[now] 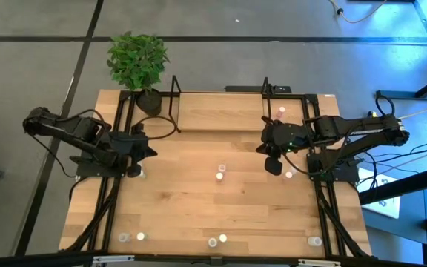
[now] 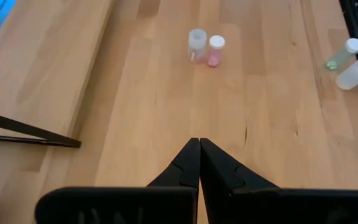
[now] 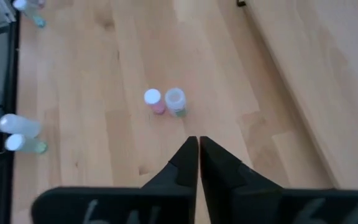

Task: Pick and place medicine bottles onto shelf by color
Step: Put the top right transparent medicine bottle on the shelf

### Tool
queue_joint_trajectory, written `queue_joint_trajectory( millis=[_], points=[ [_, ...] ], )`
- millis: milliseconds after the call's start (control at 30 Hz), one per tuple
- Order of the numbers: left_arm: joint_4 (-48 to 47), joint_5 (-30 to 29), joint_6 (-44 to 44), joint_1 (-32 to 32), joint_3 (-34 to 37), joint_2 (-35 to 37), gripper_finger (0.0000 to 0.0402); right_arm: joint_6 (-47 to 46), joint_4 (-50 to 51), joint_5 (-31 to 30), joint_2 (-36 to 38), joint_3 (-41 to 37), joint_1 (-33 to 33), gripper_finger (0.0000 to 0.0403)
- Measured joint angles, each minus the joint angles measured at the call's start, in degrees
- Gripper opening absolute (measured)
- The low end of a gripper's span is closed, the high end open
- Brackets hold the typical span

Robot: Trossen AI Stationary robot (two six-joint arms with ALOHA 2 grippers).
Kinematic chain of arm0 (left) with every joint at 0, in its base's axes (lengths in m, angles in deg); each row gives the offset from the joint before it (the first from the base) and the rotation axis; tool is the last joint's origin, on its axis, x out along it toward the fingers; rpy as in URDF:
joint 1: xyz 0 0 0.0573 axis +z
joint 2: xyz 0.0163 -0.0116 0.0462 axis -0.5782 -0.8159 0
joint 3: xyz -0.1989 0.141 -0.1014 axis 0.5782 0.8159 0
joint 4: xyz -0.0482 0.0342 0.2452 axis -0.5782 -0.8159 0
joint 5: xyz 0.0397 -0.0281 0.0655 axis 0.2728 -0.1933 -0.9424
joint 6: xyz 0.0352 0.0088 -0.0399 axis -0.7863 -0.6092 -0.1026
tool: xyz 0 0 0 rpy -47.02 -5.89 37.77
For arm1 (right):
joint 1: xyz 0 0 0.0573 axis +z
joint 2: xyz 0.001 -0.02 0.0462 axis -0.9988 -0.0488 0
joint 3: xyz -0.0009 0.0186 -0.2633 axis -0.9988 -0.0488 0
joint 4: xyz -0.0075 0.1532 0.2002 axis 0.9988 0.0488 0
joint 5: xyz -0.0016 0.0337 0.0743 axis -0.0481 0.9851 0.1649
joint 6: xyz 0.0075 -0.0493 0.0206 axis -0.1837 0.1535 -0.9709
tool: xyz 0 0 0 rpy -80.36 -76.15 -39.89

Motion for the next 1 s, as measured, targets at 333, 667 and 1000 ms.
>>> queue_joint_trajectory(
  millis=[333,667,1000],
  points=[
    [-0.45,-0.02,-0.02,0.0,0.0,0.0,0.0,3.36,-1.55,0.55,0.0,0.0,-0.03,0.0112],
    [-0.98,0.25,-0.02,0.0,0.01,0.0,0.0,10.64,-7.5,0.5,-1.45,0.0,-0.03,0.0208],
    [-1.29,0.39,-0.04,0.0,0.02,0.0,0.0,23.05,-7.77,0.81,-7.06,-0.01,-0.03,0.0251]
  ],
)
